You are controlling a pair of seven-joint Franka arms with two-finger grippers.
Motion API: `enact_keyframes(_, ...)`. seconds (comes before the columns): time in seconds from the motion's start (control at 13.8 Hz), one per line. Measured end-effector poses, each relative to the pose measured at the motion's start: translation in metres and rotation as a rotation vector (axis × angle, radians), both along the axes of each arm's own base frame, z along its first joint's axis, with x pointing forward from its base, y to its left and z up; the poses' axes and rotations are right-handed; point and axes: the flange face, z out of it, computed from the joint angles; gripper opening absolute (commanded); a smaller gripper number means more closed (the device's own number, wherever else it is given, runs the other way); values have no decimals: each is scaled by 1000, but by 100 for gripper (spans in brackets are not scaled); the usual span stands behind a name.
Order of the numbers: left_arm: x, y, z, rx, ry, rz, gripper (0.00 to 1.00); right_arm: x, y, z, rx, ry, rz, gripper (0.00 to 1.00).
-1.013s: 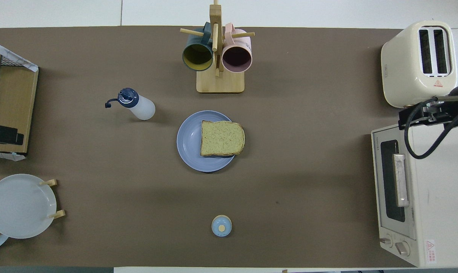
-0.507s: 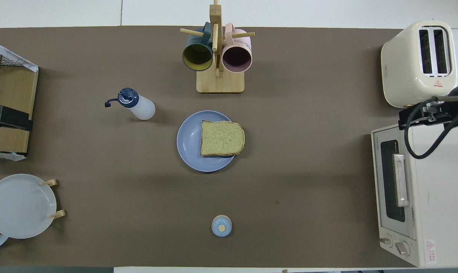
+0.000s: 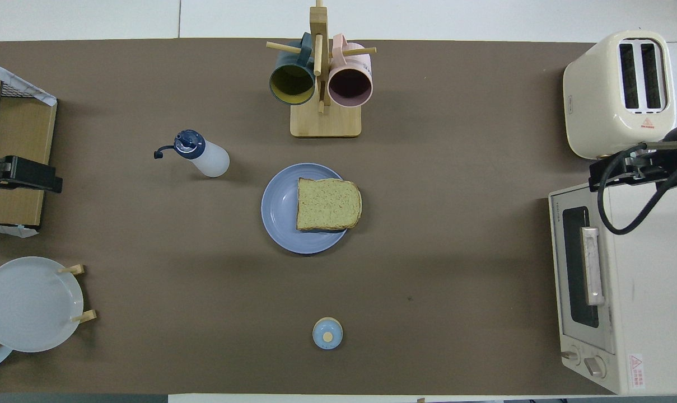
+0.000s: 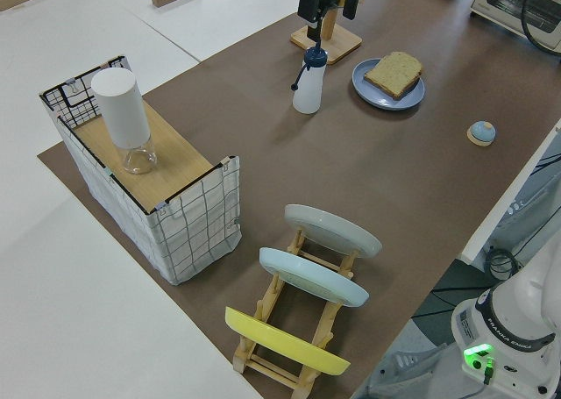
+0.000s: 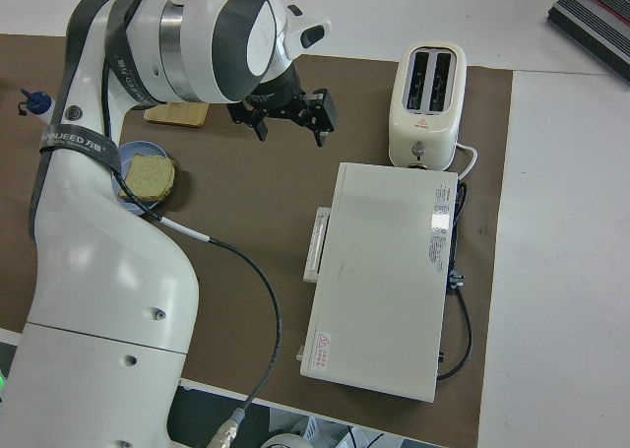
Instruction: Put bread on plate and add seasoning
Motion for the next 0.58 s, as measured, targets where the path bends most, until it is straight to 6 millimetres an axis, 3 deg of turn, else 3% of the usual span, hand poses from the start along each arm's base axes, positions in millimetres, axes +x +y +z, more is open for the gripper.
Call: enact_keyframes(0.58,-9,3,3,0,37,3,100,0,0,0,0,0,0,100)
